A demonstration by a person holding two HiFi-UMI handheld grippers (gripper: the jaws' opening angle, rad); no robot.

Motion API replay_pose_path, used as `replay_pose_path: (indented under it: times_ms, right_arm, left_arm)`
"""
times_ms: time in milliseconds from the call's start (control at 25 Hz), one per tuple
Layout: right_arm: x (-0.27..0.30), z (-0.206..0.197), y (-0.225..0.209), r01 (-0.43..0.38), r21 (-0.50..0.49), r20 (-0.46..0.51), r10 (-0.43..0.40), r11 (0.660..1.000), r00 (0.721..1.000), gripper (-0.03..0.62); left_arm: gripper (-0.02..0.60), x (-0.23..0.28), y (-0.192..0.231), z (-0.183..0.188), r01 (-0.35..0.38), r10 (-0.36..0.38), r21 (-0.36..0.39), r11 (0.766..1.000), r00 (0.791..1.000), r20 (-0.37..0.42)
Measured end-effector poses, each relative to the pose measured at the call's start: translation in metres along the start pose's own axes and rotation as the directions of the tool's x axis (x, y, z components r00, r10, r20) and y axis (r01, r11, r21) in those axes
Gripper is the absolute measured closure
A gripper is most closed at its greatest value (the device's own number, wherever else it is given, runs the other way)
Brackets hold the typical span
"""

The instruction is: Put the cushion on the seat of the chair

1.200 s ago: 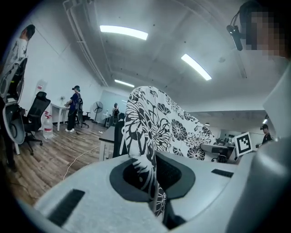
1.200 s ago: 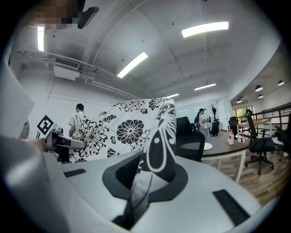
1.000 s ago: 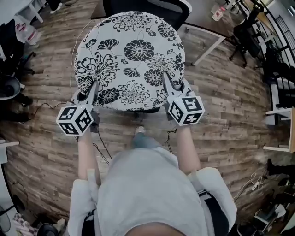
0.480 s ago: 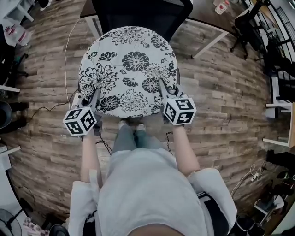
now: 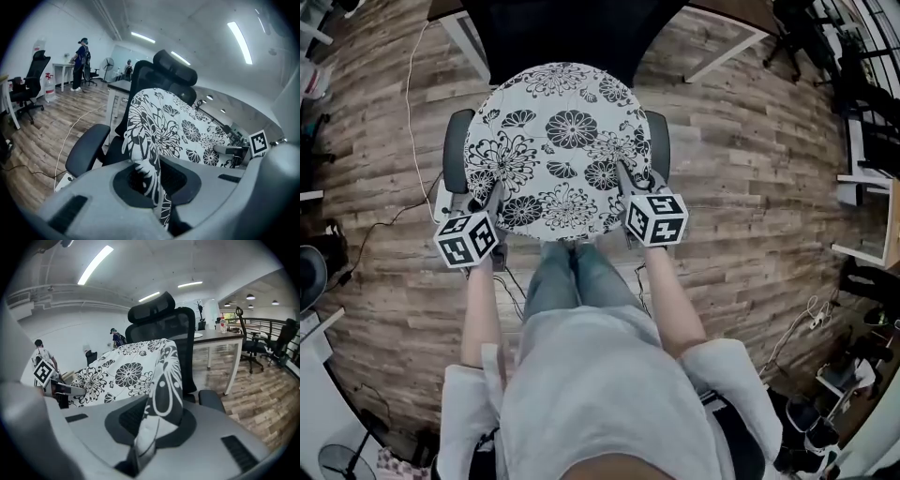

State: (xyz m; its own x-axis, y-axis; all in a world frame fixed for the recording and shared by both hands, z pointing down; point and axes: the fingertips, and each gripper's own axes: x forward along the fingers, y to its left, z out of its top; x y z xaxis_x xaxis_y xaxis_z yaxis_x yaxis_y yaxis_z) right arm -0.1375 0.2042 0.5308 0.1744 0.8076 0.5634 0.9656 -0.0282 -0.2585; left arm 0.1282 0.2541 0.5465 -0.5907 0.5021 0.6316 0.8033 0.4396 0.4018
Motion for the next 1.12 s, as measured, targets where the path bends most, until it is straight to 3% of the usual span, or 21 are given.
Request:
replay_pose_path:
  times_ms: [560, 1120]
  right_arm:
    - [0.068, -0.082, -0.022, 0.090, 0.049, -0.145, -0.082, 0.995, 0.986, 0.574]
    - [0.147, -0.162, -0.056, 0.170, 0.110, -0.305, -0.129, 0.979, 0.943, 0.574]
  left_arm:
    - [0.565, 0.076, 0.056, -0.054, -0.004, 0.004, -0.004, 1.000, 0.988, -0.152]
    - [0.565, 0.162, 0.100, -0.101, -0.030, 0.041, 0.044, 0.999, 0.955, -0.295]
